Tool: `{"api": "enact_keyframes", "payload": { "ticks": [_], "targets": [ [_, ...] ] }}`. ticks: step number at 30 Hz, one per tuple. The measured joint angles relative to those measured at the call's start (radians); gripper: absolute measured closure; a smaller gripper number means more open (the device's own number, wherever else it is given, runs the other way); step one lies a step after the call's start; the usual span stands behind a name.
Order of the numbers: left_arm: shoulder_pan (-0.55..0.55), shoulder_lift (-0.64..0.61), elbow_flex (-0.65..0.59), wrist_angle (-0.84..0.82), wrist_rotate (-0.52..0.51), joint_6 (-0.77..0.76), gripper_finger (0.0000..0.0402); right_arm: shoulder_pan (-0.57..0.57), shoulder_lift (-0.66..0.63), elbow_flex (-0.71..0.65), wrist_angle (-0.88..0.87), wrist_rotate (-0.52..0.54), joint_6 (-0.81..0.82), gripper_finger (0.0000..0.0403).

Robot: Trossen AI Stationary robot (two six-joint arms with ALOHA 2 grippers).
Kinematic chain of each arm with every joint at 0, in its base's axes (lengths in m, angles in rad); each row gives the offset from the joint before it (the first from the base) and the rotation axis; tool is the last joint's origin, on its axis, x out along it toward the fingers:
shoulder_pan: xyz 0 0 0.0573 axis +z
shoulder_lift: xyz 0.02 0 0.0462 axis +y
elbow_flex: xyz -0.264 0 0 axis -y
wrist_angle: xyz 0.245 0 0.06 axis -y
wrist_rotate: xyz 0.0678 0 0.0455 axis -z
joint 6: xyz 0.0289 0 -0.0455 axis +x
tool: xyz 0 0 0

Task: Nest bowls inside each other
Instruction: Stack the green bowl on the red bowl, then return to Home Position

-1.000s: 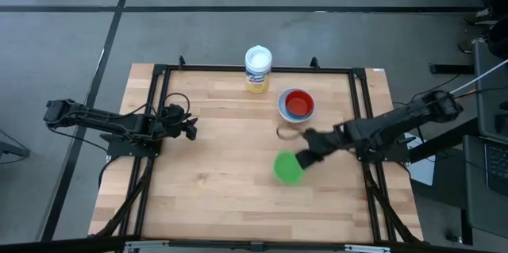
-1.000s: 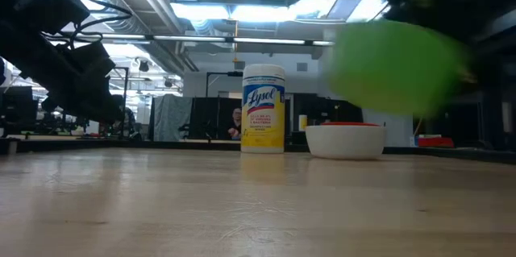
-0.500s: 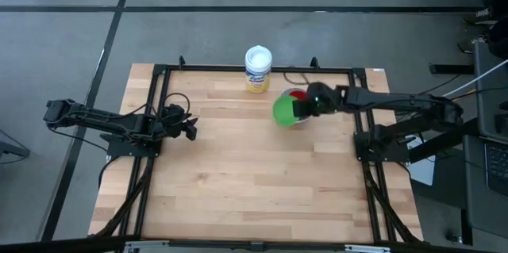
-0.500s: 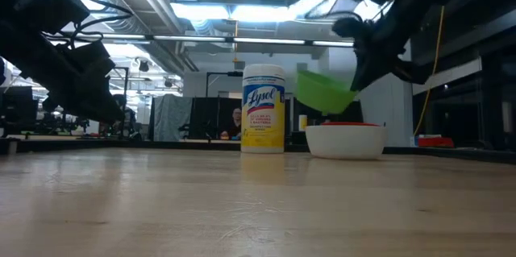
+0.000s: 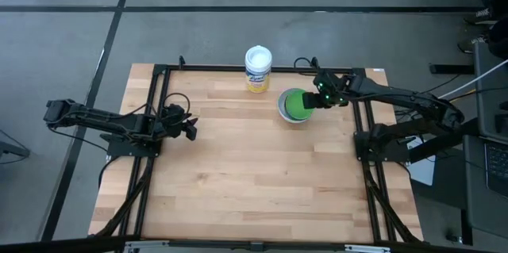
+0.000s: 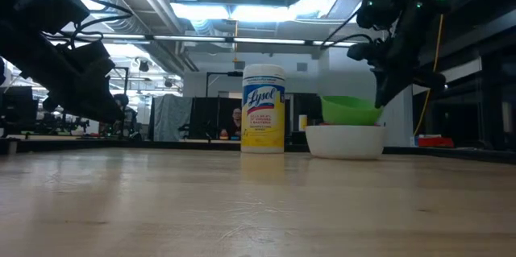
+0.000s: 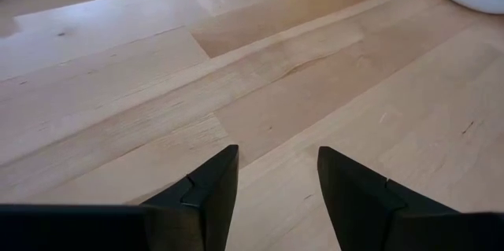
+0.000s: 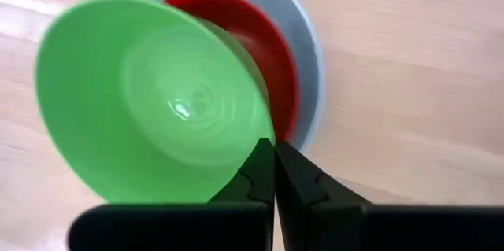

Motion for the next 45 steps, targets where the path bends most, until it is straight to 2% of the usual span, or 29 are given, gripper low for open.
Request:
{"api": "enact_keyframes", "payload": {
  "ticks": [7,15,18,27,33,36,38,40,43,45],
  "targets": [
    [0.0,0.0,0.0,0.001,0.0,0.0,0.0231,-0.039,0.0,0.0,-0.043,-0.029,-0.029,0.0403],
    [0.0,0.0,0.0,0.002,0.0,0.0,0.0231,-0.071,0.0,0.0,-0.032,-0.124,-0.066,0.0398],
    [0.0,0.0,0.0,0.002,0.0,0.0,0.0231,-0.073,0.0,0.0,0.001,-0.165,-0.074,0.0367],
    [0.0,0.0,0.0,0.002,0.0,0.0,0.0231,-0.086,0.0,0.0,0.024,-0.16,-0.073,0.0231],
    [0.0,0.0,0.0,0.002,0.0,0.001,0.0231,-0.087,0.0,0.0,0.035,-0.175,-0.07,0.0182],
    [0.0,0.0,0.0,0.017,0.0,0.001,0.0231,-0.087,-0.008,-0.001,0.103,-0.214,-0.062,0.0171],
    [0.0,-0.001,0.0,0.078,0.002,0.001,0.0231,-0.077,-0.014,0.011,0.153,-0.23,-0.05,0.0167],
    [0.0,-0.012,-0.002,0.206,0.029,0.033,0.0231,-0.06,-0.016,0.048,0.224,-0.237,-0.05,0.0167],
    [0.0,-0.026,0.003,0.463,0.083,0.128,0.0231,-0.019,-0.017,0.149,0.323,-0.239,-0.083,0.0173],
    [0.0,-0.029,0.045,0.534,0.093,0.195,0.0231,0.024,-0.017,0.238,0.37,-0.226,-0.16,0.018]
  ]
}}
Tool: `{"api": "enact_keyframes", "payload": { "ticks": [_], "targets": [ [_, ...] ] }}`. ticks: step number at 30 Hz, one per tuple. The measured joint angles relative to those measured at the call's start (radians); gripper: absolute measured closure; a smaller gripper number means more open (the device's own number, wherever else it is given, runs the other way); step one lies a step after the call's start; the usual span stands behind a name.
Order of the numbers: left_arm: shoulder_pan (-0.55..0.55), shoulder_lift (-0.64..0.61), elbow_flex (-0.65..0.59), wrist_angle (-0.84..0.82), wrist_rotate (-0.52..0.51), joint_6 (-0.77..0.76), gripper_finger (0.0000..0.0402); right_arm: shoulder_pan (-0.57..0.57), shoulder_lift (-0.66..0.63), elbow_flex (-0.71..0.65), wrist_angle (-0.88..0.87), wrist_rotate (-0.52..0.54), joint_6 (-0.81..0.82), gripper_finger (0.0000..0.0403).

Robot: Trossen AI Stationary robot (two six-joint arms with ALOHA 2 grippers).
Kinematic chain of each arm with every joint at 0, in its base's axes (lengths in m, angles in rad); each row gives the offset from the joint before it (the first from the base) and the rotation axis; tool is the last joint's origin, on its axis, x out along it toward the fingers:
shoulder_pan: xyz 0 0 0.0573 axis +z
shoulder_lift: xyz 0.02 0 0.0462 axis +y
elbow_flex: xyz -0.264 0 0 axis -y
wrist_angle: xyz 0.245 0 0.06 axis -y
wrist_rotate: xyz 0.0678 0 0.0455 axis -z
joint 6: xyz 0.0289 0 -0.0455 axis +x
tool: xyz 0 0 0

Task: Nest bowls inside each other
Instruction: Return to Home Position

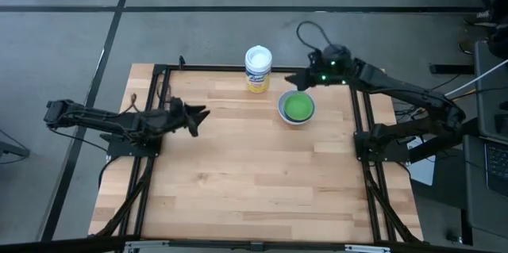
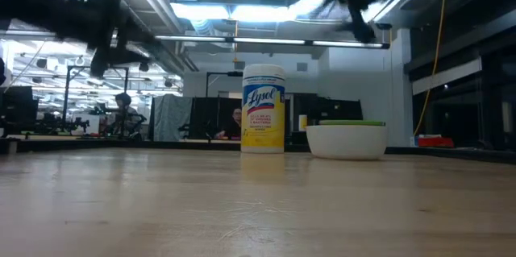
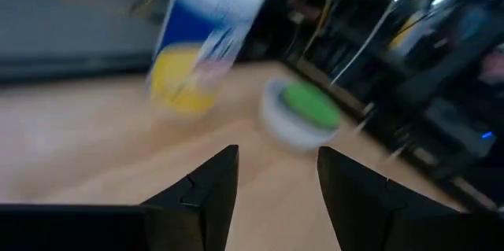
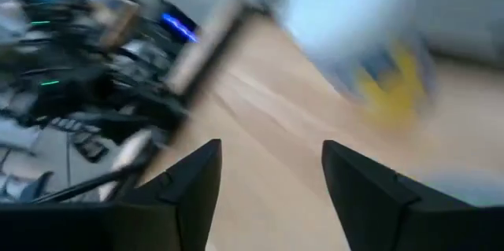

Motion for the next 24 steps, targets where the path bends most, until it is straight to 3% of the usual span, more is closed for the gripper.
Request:
{"api": "enact_keyframes", "payload": {
  "ticks": [3,7,11,16,22,24],
  "targets": [
    [0.004,0.0,0.133,-0.052,-0.006,0.117,0.0231,0.066,-0.001,0.141,0.004,0.087,-0.135,0.0194],
    [0.032,0.0,0.4,-0.243,0.024,0.264,0.0231,0.132,-0.001,0.313,0.005,0.189,-0.32,0.0211],
    [0.065,0.0,0.711,-0.42,0.17,0.338,0.0231,0.177,-0.003,0.439,0.001,0.194,-0.421,0.0228],
    [0.071,-0.011,1.004,-0.586,0.225,0.379,0.0231,0.223,-0.019,0.556,-0.036,0.185,-0.412,0.0248],
    [0.071,-0.073,1.092,-0.58,0.447,0.285,0.0231,0.266,-0.073,0.61,-0.158,0.109,-0.452,0.0269],
    [0.071,-0.102,1.091,-0.584,0.473,0.287,0.0231,0.267,-0.095,0.612,-0.249,0.093,-0.445,0.0275]
  ]
}}
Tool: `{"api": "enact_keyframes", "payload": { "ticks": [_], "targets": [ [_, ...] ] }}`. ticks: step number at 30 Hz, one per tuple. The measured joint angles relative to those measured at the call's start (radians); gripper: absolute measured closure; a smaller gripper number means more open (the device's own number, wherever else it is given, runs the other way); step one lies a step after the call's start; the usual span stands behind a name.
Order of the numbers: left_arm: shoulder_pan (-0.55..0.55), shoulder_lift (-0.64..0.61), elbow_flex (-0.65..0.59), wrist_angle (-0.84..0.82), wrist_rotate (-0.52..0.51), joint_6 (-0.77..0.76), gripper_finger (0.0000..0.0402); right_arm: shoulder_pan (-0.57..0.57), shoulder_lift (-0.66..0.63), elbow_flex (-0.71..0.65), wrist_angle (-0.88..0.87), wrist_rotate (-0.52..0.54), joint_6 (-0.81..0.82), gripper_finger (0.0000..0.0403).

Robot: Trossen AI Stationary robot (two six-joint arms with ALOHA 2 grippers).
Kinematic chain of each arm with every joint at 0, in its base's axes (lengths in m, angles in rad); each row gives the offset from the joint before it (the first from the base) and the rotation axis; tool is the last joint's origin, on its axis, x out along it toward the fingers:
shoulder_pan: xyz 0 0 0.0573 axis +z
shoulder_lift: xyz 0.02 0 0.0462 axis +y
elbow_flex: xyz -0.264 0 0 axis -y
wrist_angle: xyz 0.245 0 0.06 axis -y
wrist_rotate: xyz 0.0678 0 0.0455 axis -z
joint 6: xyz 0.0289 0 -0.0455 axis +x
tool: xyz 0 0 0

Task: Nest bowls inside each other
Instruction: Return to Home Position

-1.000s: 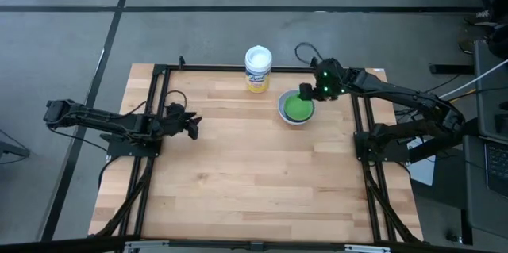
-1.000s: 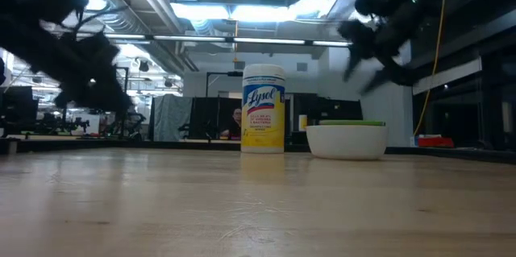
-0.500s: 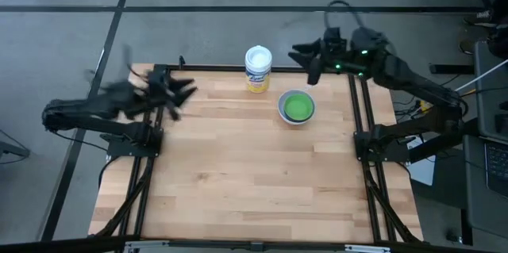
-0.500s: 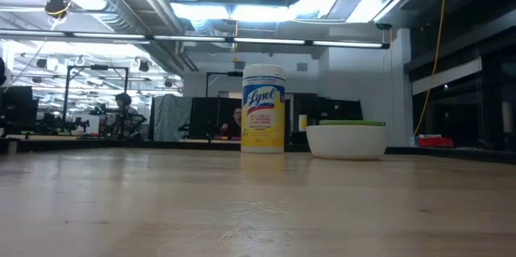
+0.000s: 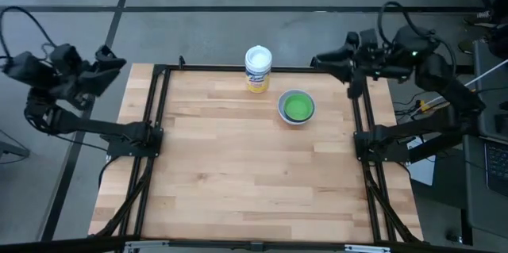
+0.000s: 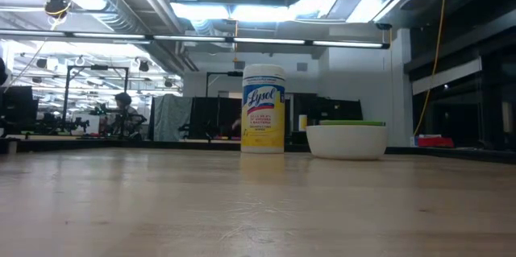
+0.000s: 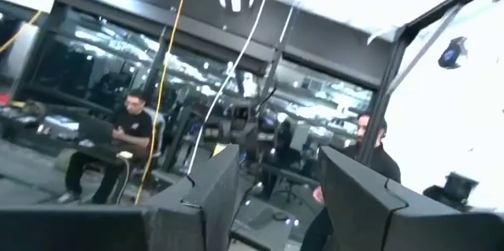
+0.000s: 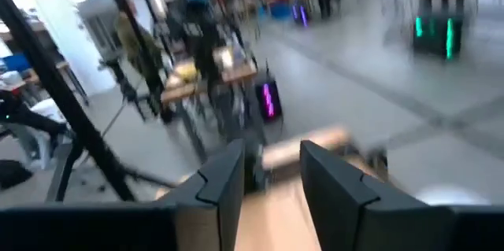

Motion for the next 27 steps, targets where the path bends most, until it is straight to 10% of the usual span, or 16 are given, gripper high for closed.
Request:
{"api": "enact_keyframes", "payload": {
  "ticks": [8,14,23,27],
  "targets": [
    [0.0,-0.079,0.0,-0.092,0.051,-0.081,0.0231,0.0,-0.167,0.0,-0.253,-0.045,-0.019,0.0295],
    [0.017,-0.148,-0.001,-0.146,0.401,0.068,0.0231,0.0,-0.338,-0.002,-0.465,0.039,0.019,0.0305],
    [0.056,-0.449,0.014,-0.561,0.255,0.11,0.0231,-0.003,-0.627,-0.113,-0.506,0.114,-0.104,0.0301],
    [0.097,-0.406,0.209,-0.729,0.251,0.146,0.0231,-0.003,-0.847,-0.284,-0.479,0.136,-0.096,0.0291]
  ]
}}
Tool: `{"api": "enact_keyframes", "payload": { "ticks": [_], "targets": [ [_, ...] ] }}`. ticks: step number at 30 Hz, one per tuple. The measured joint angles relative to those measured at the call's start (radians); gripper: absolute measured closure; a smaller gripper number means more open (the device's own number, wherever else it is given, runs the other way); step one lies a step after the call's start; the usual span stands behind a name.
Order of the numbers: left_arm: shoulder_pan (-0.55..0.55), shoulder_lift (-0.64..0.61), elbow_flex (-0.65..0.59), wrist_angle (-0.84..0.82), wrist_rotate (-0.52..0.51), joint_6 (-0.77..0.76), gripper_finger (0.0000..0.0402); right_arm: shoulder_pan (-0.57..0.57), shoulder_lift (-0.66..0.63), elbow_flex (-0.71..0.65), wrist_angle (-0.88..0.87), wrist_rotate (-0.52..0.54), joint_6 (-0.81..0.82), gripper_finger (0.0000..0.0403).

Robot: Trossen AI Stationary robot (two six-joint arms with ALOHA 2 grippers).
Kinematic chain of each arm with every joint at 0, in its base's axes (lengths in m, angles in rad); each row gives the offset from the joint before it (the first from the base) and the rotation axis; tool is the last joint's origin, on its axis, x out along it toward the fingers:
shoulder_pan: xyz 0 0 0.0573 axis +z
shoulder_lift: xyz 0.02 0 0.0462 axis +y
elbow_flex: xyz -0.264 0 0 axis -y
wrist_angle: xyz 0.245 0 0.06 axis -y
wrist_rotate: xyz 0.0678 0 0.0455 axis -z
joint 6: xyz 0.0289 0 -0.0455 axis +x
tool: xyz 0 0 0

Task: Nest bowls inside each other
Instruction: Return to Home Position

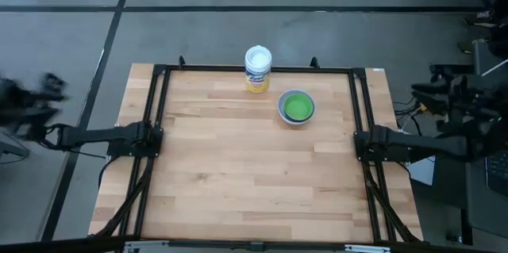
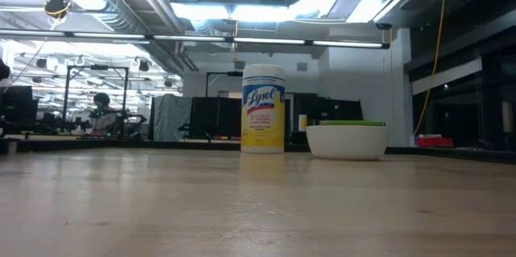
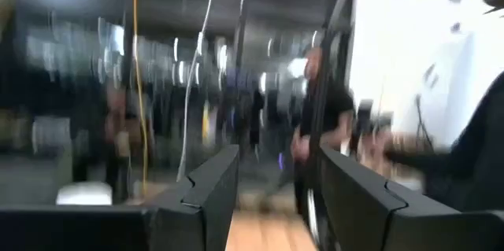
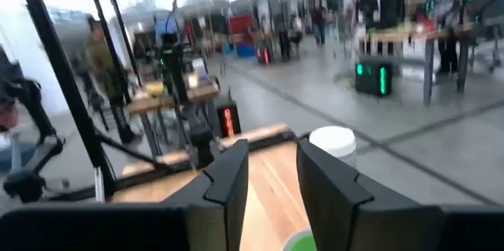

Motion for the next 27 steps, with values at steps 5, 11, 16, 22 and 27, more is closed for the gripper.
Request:
{"api": "enact_keyframes", "payload": {
  "ticks": [5,11,16,22,27],
  "targets": [
    [0.045,0.02,0.108,-0.05,0.015,0.111,0.0231,-0.01,-0.272,-0.228,0.054,-0.025,0.007,0.0277],
    [0.087,-0.038,0.121,-0.105,0.0,0.012,0.0231,-0.01,-0.267,-0.245,0.007,0.127,-0.023,0.0263],
    [0.132,-0.042,0.162,-0.182,0.007,0.025,0.0231,-0.001,-0.274,-0.245,0.04,0.088,-0.048,0.0252],
    [0.205,-0.041,0.195,-0.25,0.002,-0.005,0.0231,-0.028,-0.274,-0.46,0.3,-0.016,-0.036,0.0241],
    [0.285,-0.039,0.173,-0.242,0.022,0.004,0.0231,-0.036,-0.274,-0.777,0.588,-0.025,-0.018,0.0232]
  ]
}}
